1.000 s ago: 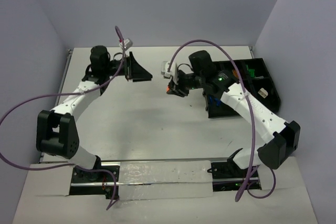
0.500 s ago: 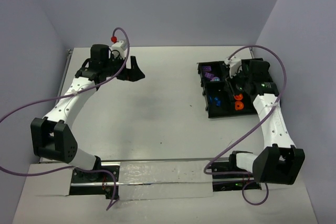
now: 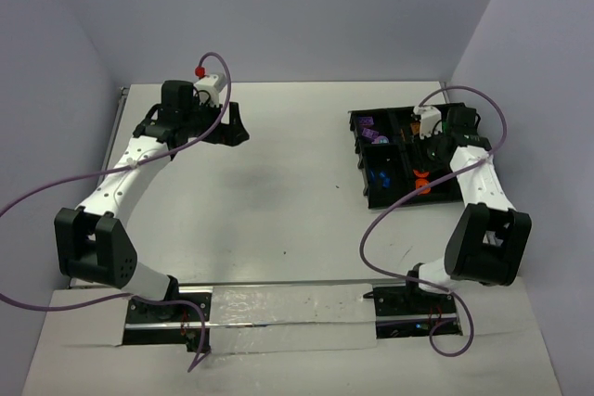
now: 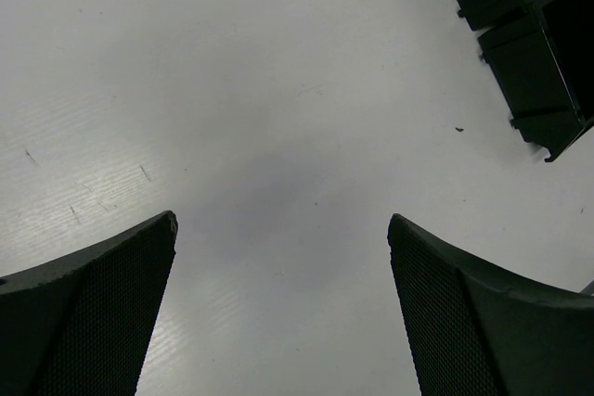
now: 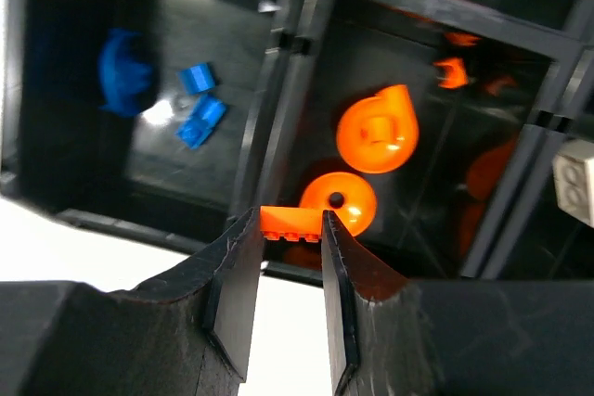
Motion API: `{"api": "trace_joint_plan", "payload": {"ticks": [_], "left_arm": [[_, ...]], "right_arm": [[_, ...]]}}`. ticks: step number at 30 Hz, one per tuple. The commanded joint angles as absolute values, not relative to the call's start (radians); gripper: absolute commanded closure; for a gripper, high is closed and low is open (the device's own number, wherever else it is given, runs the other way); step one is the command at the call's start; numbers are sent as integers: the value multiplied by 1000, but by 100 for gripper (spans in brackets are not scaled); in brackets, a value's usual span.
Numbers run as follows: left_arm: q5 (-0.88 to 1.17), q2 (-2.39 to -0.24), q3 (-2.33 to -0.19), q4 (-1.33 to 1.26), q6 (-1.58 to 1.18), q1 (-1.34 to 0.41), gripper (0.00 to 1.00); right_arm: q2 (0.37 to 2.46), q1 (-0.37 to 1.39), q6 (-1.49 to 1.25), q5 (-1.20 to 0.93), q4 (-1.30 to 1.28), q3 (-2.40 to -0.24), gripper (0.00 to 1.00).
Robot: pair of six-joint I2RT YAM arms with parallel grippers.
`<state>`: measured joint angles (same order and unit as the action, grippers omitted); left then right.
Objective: Sort the legos into containers by color
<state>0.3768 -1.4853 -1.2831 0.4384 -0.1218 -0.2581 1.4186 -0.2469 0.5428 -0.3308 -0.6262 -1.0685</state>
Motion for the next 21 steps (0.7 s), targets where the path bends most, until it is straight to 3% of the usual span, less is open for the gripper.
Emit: {"api": "trace_joint_plan", "payload": {"ticks": [1, 4, 7, 11, 13, 15, 19, 21], "left_arm": [[350, -1481, -1280, 439, -104, -256, 1], [353, -1482, -1270, 435, -103, -256, 1], [351, -1486, -1269, 434, -98, -256, 1], [347, -1485, -1263, 425, -104, -252, 1], [350, -1483, -1261, 421, -107, -246, 1], [345, -1482, -1262, 425, -107, -238, 1], [352, -1474, -1266, 430, -107, -208, 1], [370, -1464, -1260, 431, -105, -197, 1]], "right_arm": [[1463, -265, 499, -234, -539, -1133, 100], [1491, -276, 489, -211, -515, -1138, 100], [1538, -276, 477, -191, -512, -1153, 75], [1558, -276, 453, -181, -494, -1158, 57], [1569, -276, 432, -187, -486, -1164, 43], [1568, -275, 406, -192, -483, -1175, 20], [1518, -259, 345, -249, -502, -1215, 5], [1484, -220, 291, -282, -507, -1239, 3]]}}
